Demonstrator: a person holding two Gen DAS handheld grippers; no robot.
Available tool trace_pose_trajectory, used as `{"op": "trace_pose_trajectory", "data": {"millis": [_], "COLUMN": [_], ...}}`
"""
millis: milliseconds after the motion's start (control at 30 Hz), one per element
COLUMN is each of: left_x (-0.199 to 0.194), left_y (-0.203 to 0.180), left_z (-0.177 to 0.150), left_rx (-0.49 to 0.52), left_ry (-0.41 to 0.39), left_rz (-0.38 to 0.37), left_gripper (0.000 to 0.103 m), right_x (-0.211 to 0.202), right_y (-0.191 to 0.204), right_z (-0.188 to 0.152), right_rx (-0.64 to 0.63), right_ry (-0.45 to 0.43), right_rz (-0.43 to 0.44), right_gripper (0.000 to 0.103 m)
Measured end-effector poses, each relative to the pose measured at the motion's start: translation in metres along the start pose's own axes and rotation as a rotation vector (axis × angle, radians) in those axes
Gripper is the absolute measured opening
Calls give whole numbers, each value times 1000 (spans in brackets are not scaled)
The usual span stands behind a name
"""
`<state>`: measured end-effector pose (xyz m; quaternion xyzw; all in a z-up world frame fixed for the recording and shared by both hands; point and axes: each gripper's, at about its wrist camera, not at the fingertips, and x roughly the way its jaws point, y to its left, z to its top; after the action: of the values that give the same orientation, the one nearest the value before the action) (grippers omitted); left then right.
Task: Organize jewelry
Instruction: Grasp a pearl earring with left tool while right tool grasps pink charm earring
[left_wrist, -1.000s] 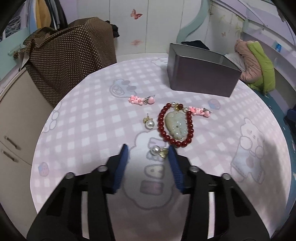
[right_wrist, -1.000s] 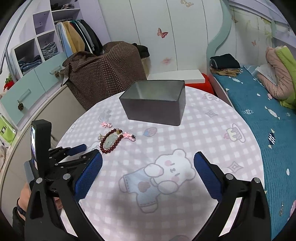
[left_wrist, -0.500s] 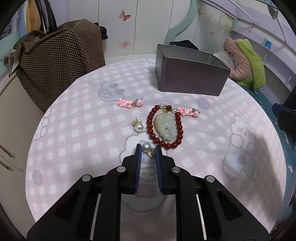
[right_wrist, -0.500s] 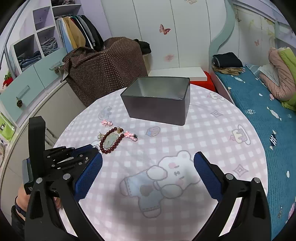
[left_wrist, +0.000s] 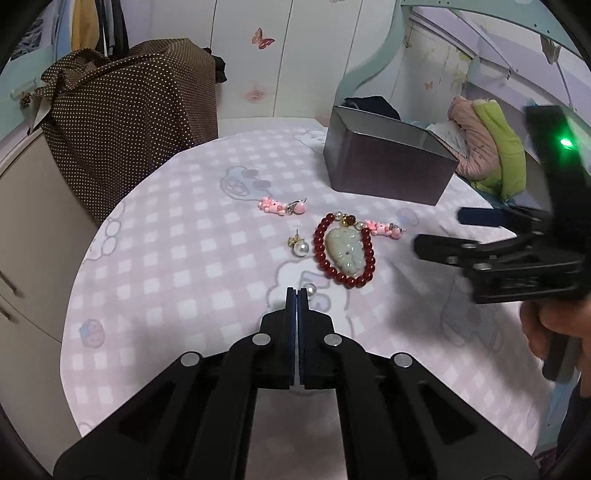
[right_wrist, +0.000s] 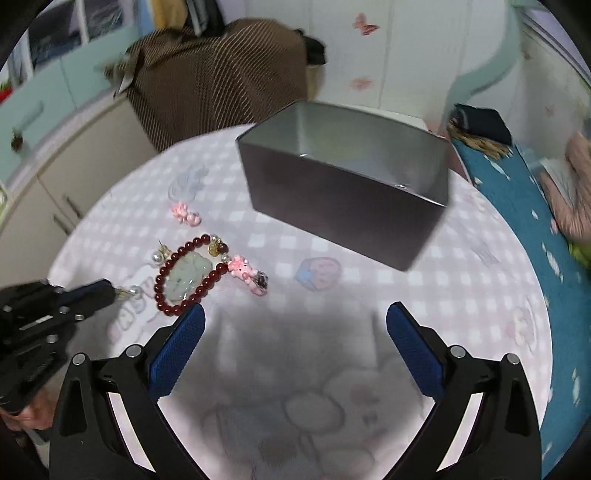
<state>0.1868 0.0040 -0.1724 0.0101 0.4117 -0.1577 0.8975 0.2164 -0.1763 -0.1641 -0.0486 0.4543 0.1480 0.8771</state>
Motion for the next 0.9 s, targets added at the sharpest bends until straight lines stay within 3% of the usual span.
{"op": "trace_pose_trajectory", "data": {"millis": [133,300,400,467,533,567,700,833,867,900], "left_x": [0,-4,-5,-4,-2,0,3,10,11,12], "left_y": [5,9,10,11,9,8,1,0,1,1], "left_z": [-5,-7,-7,-8,-9,-9,-7,-4,-3,-2], "left_rx": [-7,-16,-17,-14,5,11,45,37,36,33], "left_ry": [4,0,-1,3,16,24,27,43,44,46], "left_rz": [-5,-15,-15,-13,-4,-4,5,-4,-10,-14], "left_gripper": [1,1,1,1,2,3,34,34,32,23], "right_x": [13,25,26,24,21,20,18,19,21,21], "right_y": [10,11,11,11,13,13,13,14,14,14], "right_z": [3,5,9,10,9,8,6,7,8,8], "right_rx": [-70,-112,-134,-149,-165,-171,-175,-181,-182,-182], "right_ry": [14,12,-10,-10,-1,0,-6,-4,-4,-4], "right_rz": [-8,24,52,61,64,65,83,88,89,91], "right_gripper": [91,75,58,33,17,15,15,15,15,15]}}
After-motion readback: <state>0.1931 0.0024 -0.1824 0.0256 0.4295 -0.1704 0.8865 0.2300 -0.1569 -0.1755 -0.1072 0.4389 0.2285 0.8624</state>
